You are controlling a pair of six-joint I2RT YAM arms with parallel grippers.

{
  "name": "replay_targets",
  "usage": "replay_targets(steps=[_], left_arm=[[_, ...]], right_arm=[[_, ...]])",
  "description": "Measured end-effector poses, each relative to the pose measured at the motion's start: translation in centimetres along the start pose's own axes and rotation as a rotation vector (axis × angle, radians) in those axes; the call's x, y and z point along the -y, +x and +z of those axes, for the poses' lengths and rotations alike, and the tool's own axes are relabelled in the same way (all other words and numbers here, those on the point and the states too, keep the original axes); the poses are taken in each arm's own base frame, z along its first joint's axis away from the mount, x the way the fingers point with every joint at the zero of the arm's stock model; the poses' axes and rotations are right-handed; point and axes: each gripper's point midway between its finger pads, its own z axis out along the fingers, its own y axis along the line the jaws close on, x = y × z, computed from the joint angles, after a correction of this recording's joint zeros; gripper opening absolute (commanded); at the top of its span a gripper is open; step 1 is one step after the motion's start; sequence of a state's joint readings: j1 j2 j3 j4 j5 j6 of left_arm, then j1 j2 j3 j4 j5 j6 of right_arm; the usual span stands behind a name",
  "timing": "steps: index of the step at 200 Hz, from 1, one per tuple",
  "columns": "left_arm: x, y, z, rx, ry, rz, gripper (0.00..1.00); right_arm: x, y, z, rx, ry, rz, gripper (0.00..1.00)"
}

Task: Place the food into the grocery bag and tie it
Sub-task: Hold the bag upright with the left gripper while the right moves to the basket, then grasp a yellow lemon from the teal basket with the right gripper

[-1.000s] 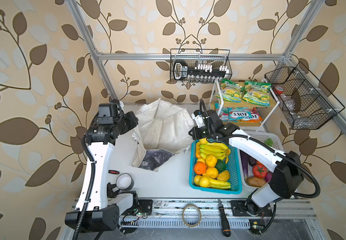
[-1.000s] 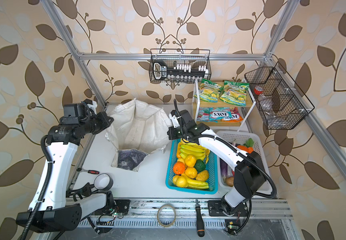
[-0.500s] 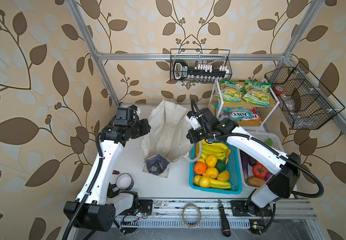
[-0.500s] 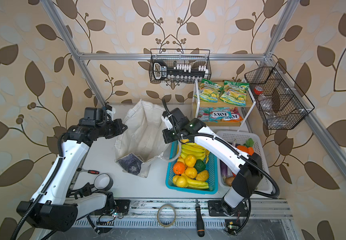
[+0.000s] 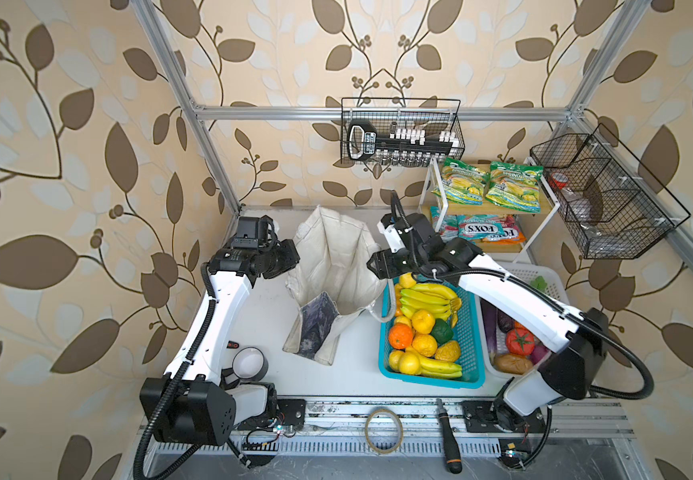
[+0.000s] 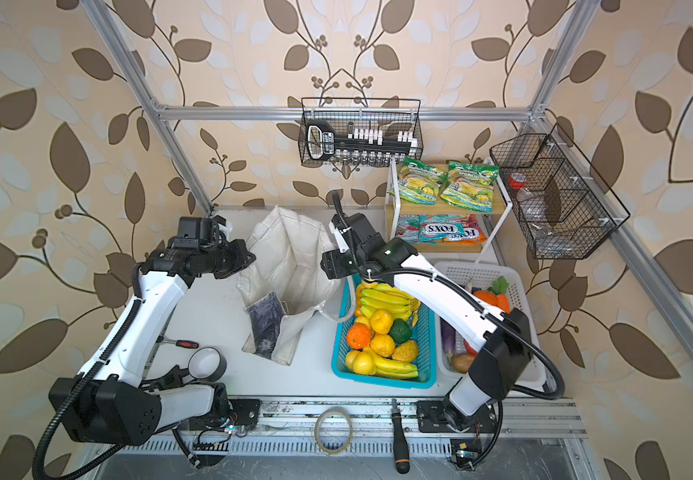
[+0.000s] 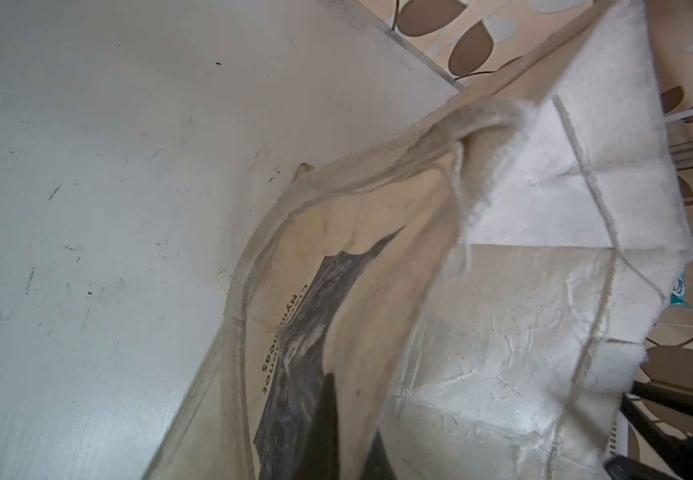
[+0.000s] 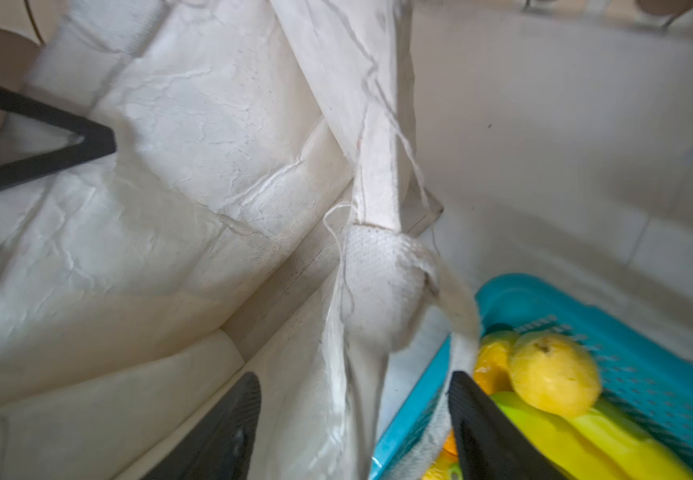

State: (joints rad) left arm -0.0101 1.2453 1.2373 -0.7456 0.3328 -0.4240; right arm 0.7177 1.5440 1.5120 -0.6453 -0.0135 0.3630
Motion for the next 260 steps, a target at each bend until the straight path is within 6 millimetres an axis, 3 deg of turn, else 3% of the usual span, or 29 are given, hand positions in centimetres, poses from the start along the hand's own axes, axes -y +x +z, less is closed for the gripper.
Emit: replay_targets(steps=[10,44,64,78,110,130,156,192,260], left_arm=[[-0.1,-0.1,-0.1,0.003,-0.001,-0.006,0.00],[-0.6,-0.4,-1.1,0.035,-0.003,-0.016,0.00],[-0.6,-0.4,-1.6,0.046,-0.002,-0.017,0.00],[-0.7,-0.4,-1.5,0.045,-0.004,-0.018,0.00],[-1.0,-0.3,-1.5,0.043,-0.007,-0.024,0.00],[-1.1,-0.4,-1.5,0.046,-0.010,-0.024,0.00],[-1.2,-0.4,-1.5,0.044,-0.011,-0.022,0.00],[-1.2,-0.3,-1.4,0.042,-0.011,-0.023,0.00],[-1.1,0.0,-1.1,0.032,0.008,-0.022,0.00]], right_arm=[[0.3,-0.8,-2.2,0.060,0.000,0.010,0.90],[2.5,-3.0,-9.5,0.249,0.008,0.041,0.95],[4.8,-1.5,-11.1,0.270,0.050,0.066,1.00],[6.9,1.1,-10.4,0.225,0.087,0.091,1.00],[11.8,8.9,-6.6,0.011,0.200,0.151,0.99],[12.7,12.4,-4.7,-0.097,0.217,0.161,0.96],[12.3,16.0,-2.8,-0.207,0.213,0.135,0.92],[11.5,18.9,-1.3,-0.284,0.196,0.085,0.87],[10.7,19.9,0.6,-0.312,0.184,0.024,0.79]])
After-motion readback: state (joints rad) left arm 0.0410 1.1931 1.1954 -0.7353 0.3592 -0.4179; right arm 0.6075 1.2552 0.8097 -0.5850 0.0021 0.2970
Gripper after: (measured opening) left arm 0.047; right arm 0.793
